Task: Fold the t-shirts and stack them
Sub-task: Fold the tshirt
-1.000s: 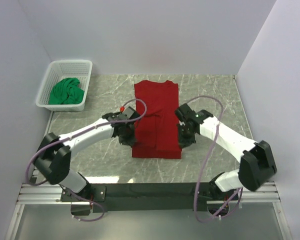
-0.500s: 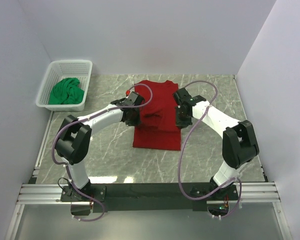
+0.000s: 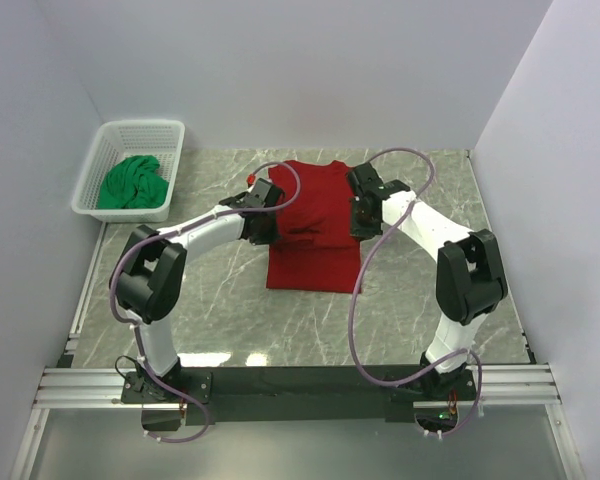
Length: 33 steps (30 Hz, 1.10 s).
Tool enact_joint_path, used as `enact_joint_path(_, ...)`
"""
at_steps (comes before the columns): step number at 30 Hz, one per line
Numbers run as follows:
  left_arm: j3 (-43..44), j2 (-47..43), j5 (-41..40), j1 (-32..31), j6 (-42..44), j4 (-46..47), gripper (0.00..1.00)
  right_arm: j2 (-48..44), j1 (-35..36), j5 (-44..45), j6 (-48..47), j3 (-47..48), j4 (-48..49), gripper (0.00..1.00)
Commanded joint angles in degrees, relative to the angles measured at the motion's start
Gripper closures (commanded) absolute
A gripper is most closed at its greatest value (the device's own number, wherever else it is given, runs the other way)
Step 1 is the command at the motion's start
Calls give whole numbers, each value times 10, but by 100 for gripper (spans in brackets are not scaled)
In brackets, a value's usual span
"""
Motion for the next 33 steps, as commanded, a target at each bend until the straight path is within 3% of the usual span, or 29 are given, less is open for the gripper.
enact_joint_path(1,13,14,-21,8,3,17,99,16,-9,23,-8,23,15,100)
enact_joint_path(15,21,43,-37,15,21,48,99,54,-22,33,12,10,50,100)
enact_joint_path(18,22,46,-31,16,24,51,95,62,-24,36,19,10,51,99)
enact_joint_path(21,14,34,-38,16,24,57,76,58,-24,35,21,12,50,79)
enact_joint_path(22,12,28,-41,16,24,61,64,53,-24,24,20,13,50,72)
enact_joint_path(23,7,19,-45,15,25,62,58,47,-24,20,17,13,51,61)
enact_joint_path(24,4,1,-50,15,24,62,52,33,-23,18,18,13,50,58)
enact_joint_path(25,4,-8,-56,16,23,57,43,24,-23,16,18,13,51,56)
enact_joint_path(28,-5,-50,-60,14,18,44,28,-20,-16,7,21,-2,72,53)
enact_joint_path(33,-72,-137,-52,2,-2,34,29,-81,5,-86,12,-64,140,57)
